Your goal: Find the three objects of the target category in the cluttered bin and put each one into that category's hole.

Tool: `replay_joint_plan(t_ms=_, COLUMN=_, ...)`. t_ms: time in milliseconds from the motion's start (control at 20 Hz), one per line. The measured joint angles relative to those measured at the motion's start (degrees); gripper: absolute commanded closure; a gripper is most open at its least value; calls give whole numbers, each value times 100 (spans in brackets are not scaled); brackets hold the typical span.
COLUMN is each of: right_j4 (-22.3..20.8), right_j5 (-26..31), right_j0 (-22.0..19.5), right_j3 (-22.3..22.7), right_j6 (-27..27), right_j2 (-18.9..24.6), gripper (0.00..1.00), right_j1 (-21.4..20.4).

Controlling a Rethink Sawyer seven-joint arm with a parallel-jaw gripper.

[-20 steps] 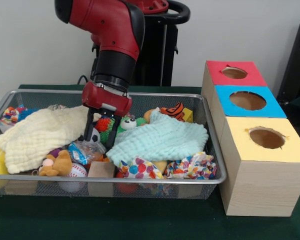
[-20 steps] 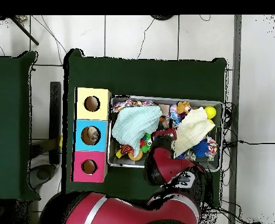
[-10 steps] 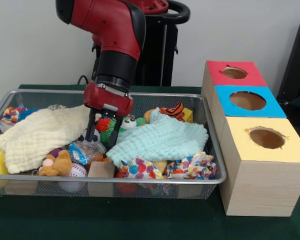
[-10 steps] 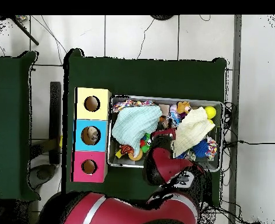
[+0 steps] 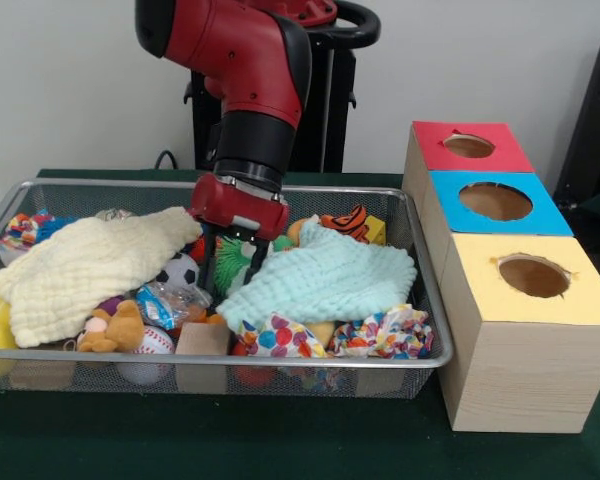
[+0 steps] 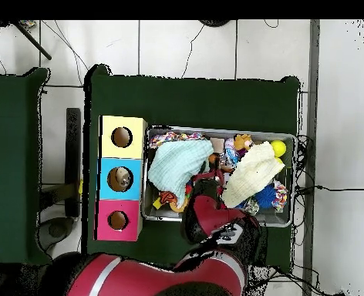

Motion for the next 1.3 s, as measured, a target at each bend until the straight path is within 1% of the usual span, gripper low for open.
replay_joint_plan(t_ms=300, right_j4=12, right_j5=0, right_j0=171, right_j3=-77, right_j6=0, right_j2=-151, gripper=0, right_j1=133)
replay_joint_plan(t_ms=700, right_j4=27, right_j5=1, right_j0=173, right_j3=-116, right_j6=0, right_j2=-214, gripper=0, right_j1=198)
replay_joint_plan(t_ms=850, right_j4=107, right_j5=1, right_j0=161, right_j3=-116, right_j6=0, right_j2=-225, gripper=0, right_j1=207)
replay_joint_plan(t_ms=950, right_j4=343, right_j5=1, right_j0=153, right_j3=-117, right_j6=0, right_j2=-247, gripper=0, right_j1=268)
replay_joint_plan(t_ms=1100, right_j4=585, right_j5=1, right_j0=151, right_j3=-117, right_j6=0, right_j2=-260, gripper=0, right_j1=336)
replay_joint_plan(t_ms=1200, right_j4=885, right_j5=0, right_j0=152, right_j3=-115, right_j6=0, right_j2=-262, gripper=0, right_j1=413)
replay_joint_plan(t_ms=1300, right_j4=1076, right_j5=-6, right_j0=154, right_j3=-86, right_j6=0, right_j2=-270, gripper=0, right_j1=445)
